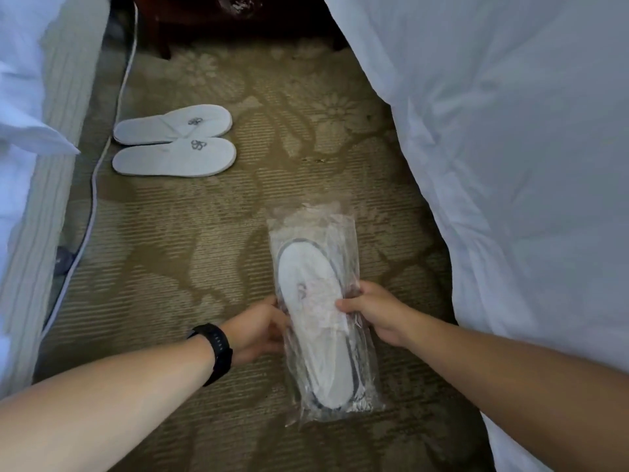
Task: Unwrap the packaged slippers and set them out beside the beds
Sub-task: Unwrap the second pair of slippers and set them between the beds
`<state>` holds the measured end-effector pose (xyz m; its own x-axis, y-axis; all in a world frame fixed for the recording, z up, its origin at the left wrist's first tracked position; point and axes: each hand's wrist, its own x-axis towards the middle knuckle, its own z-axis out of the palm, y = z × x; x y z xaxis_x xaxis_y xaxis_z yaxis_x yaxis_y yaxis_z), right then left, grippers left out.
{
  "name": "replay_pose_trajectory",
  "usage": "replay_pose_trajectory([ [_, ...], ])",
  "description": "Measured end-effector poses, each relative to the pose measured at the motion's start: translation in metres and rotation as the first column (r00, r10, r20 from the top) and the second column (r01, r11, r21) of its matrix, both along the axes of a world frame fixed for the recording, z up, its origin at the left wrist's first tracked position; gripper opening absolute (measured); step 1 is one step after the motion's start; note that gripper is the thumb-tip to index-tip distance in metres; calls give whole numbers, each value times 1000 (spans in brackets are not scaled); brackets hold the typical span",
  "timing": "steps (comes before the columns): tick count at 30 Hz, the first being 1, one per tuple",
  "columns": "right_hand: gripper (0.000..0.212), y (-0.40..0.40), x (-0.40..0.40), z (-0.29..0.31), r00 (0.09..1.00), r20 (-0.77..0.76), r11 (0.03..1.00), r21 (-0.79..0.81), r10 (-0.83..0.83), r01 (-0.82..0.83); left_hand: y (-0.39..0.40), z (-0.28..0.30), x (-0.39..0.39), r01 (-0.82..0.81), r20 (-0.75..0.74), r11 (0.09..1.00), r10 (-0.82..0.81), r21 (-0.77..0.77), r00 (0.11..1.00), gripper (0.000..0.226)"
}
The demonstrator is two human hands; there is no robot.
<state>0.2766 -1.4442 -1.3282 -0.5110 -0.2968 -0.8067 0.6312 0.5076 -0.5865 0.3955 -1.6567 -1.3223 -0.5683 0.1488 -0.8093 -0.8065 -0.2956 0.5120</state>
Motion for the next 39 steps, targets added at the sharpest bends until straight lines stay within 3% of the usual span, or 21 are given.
replay_pose_trajectory([
  [3, 24, 4, 2, -12, 998, 48, 998, -57, -28, 31, -6, -7, 5, -17, 38, 999, 19, -45, 999, 83],
  [5, 31, 6, 4, -17, 997, 55, 995, -82, -49, 53, -10, -11, 7, -3, 50, 996, 8, -86, 999, 72],
  [8, 18, 7, 7, -25, 992, 61, 988, -108, -108, 114, -15, -16, 15, -24, 107, 996, 34, -89, 994, 46],
  [12, 30, 6, 10, -29, 991, 84, 982, -152, -104, 116, -11, -16, 21, -20, 87, 996, 27, -83, 996, 41],
  [23, 22, 30, -11, -36, 996, -83, 992, 119, -37, 47, -49, -10, 40, -114, 75, 963, 136, -243, 988, 47],
  [32, 27, 3, 11, -39, 1000, -29, 996, 90, -12, 15, -47, 2, 46, -184, -38, 981, 182, -57, 982, 49],
  [39, 22, -6, 47, -40, 993, -86, 983, 171, 85, -69, -19, 4, 33, -85, -28, 989, 82, -118, 996, 47],
])
